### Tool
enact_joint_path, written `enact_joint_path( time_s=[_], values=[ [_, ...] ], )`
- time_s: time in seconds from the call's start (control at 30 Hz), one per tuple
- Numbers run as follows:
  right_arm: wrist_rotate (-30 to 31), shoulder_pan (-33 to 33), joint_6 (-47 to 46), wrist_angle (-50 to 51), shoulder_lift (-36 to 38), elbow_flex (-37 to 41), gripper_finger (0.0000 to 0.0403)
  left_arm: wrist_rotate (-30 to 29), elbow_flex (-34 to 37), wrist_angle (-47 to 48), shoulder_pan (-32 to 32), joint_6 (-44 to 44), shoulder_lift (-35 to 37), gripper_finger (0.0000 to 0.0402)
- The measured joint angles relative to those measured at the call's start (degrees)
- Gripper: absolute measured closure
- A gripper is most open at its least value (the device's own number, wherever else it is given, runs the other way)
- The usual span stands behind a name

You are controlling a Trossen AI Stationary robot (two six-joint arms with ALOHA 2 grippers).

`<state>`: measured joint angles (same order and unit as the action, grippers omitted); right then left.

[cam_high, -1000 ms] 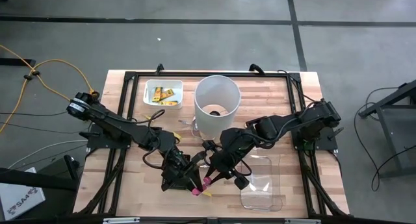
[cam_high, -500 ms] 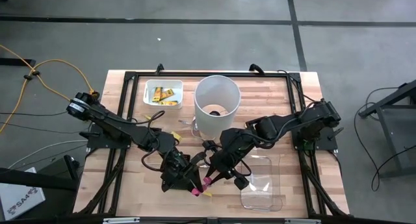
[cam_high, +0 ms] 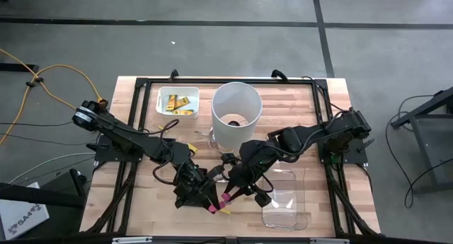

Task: Pick & Place School Supplies
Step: Put the pink hole puncher into the transparent bin

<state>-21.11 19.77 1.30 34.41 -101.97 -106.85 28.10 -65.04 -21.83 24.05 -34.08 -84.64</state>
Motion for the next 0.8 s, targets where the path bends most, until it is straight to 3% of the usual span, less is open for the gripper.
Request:
enact_joint_path(
  time_s=[0.8],
  values=[
    [1.6, 4.9, -1.5, 0.5, -0.6, 0.0, 0.0333, -0.2, 0.0, 1.1, 0.1, -0.4, 0.1, 0.0315]
  ],
)
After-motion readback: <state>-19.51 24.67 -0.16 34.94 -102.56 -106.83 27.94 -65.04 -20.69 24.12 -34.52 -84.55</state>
